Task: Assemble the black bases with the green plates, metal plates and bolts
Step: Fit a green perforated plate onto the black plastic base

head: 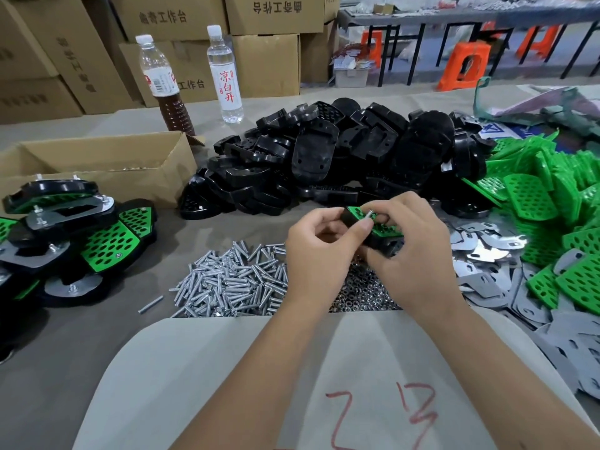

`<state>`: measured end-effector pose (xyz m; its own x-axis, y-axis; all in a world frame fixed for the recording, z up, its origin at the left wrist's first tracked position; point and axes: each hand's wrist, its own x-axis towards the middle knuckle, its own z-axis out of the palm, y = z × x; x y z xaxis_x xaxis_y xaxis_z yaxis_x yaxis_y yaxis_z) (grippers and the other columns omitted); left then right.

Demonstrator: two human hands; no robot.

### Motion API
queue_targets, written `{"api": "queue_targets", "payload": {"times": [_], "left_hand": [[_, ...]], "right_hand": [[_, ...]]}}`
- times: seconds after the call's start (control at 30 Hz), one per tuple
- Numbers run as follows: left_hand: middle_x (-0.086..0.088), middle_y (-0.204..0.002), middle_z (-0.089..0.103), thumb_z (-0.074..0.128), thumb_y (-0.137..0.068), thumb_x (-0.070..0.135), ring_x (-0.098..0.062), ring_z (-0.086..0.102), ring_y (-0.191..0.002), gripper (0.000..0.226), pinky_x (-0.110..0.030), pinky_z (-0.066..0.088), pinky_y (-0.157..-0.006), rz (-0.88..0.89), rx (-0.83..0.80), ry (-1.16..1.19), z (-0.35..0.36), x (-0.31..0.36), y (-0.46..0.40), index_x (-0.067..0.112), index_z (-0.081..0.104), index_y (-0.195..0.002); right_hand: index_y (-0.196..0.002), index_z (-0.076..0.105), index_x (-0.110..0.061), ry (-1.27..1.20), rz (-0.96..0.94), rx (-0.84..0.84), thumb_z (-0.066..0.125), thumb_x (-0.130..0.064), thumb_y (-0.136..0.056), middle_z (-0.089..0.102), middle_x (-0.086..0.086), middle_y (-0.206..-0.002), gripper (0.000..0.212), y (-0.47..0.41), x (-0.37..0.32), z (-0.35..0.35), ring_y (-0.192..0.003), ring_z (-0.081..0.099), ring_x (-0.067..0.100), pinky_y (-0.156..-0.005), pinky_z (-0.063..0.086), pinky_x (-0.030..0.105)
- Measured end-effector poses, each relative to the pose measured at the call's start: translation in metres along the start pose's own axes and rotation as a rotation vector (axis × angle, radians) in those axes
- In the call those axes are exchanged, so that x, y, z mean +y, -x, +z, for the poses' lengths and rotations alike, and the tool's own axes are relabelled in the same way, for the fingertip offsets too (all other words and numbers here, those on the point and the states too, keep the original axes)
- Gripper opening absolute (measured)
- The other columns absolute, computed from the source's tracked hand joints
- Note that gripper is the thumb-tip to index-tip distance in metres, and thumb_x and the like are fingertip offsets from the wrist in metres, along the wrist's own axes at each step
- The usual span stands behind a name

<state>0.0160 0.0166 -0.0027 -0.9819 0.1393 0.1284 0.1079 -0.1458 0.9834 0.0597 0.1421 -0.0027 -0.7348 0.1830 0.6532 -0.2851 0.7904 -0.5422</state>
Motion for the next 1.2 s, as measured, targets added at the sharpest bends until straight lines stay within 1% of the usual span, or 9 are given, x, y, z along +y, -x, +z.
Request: {"api": "queue_targets", "payload": {"times": [0.13, 0.2, 0.27, 0.4, 0.5, 0.57, 0.67, 0.93, 1.2], "left_hand": [[-0.005, -0.095, 0.079, 0.083, -0.083, 0.000, -0.019, 0.076, -0.095, 0.031, -0.041, 0.064, -0.087, -0.027, 0.159, 0.064, -0.005, -0.003, -0.006, 0.015, 0.077, -0.108], [0.000, -0.093, 0.079, 0.082, -0.082, -0.003, -0.008, 0.075, -0.090, 0.033, -0.024, 0.061, -0.080, 0.021, 0.156, 0.059, -0.007, -0.003, -0.006, 0.017, 0.077, -0.107], [0.003, -0.095, 0.079, 0.080, -0.081, -0.006, -0.005, 0.074, -0.091, 0.037, -0.018, 0.057, -0.080, 0.095, 0.099, 0.006, -0.006, -0.003, -0.004, 0.018, 0.076, -0.110], [0.005, -0.102, 0.079, 0.079, -0.081, -0.008, -0.011, 0.075, -0.098, 0.046, -0.023, 0.058, -0.084, 0.198, -0.035, -0.117, -0.004, -0.002, 0.000, 0.020, 0.074, -0.117], [0.005, -0.091, 0.077, 0.083, -0.081, 0.001, -0.012, 0.074, -0.086, 0.048, -0.030, 0.061, -0.078, 0.197, 0.003, -0.272, -0.003, -0.002, 0.002, 0.027, 0.075, -0.121], [0.009, -0.084, 0.074, 0.087, -0.078, 0.005, -0.009, 0.072, -0.077, 0.046, -0.026, 0.060, -0.071, 0.211, 0.047, -0.310, 0.001, -0.001, 0.005, 0.029, 0.076, -0.115], [0.015, -0.080, 0.072, 0.087, -0.073, 0.004, -0.006, 0.070, -0.071, 0.035, -0.024, 0.058, -0.067, 0.273, 0.103, -0.308, 0.007, 0.001, 0.010, 0.025, 0.076, -0.099], [0.013, -0.078, 0.072, 0.085, -0.070, 0.005, -0.006, 0.068, -0.072, 0.027, -0.034, 0.059, -0.067, 0.375, 0.117, -0.363, 0.009, 0.001, 0.014, 0.021, 0.073, -0.087], [0.013, -0.073, 0.070, 0.085, -0.071, 0.005, -0.008, 0.067, -0.065, 0.026, -0.027, 0.057, -0.061, 0.351, 0.131, -0.276, 0.008, -0.002, 0.015, 0.021, 0.071, -0.085]], "right_hand": [[-0.120, 0.073, -0.010, -0.097, -0.019, -0.072, 0.085, -0.015, -0.084, 0.064, -0.002, -0.108, 0.039, 0.002, -0.001, 0.001, -0.102, 0.062, 0.013, -0.090, 0.051, 0.024], [-0.114, 0.075, -0.009, -0.128, -0.034, -0.024, 0.077, -0.010, -0.092, 0.067, -0.002, -0.104, 0.022, 0.000, 0.000, 0.003, -0.100, 0.064, 0.009, -0.087, 0.053, 0.025], [-0.105, 0.075, -0.009, -0.148, -0.022, 0.036, 0.073, -0.005, -0.095, 0.068, -0.005, -0.097, 0.011, 0.000, 0.001, 0.003, -0.095, 0.065, 0.005, -0.082, 0.053, 0.022], [-0.098, 0.073, -0.010, -0.138, 0.033, 0.069, 0.072, -0.004, -0.095, 0.068, -0.006, -0.092, 0.007, 0.000, 0.002, 0.003, -0.089, 0.064, 0.006, -0.079, 0.052, 0.022], [-0.093, 0.069, -0.010, -0.046, 0.017, 0.067, 0.068, -0.005, -0.097, 0.065, -0.006, -0.087, 0.007, 0.000, -0.001, 0.003, -0.083, 0.059, 0.010, -0.074, 0.047, 0.023], [-0.091, 0.066, -0.008, 0.021, 0.021, 0.086, 0.065, -0.006, -0.099, 0.063, -0.004, -0.083, 0.008, 0.000, -0.003, 0.003, -0.077, 0.057, 0.018, -0.069, 0.044, 0.032], [-0.087, 0.060, -0.006, 0.069, 0.057, 0.107, 0.058, -0.005, -0.102, 0.054, -0.005, -0.074, 0.015, 0.000, -0.009, 0.002, -0.067, 0.047, 0.018, -0.063, 0.032, 0.030], [-0.070, 0.044, -0.008, -0.194, 0.348, 0.114, 0.053, -0.009, -0.105, 0.040, -0.006, -0.059, 0.036, 0.003, -0.016, 0.009, -0.059, 0.035, 0.010, -0.055, 0.028, 0.024], [-0.073, 0.041, -0.010, -0.023, 0.163, 0.050, 0.053, -0.005, -0.104, 0.037, -0.008, -0.058, 0.034, -0.006, -0.017, 0.005, -0.057, 0.034, 0.013, -0.053, 0.026, 0.025]]}}
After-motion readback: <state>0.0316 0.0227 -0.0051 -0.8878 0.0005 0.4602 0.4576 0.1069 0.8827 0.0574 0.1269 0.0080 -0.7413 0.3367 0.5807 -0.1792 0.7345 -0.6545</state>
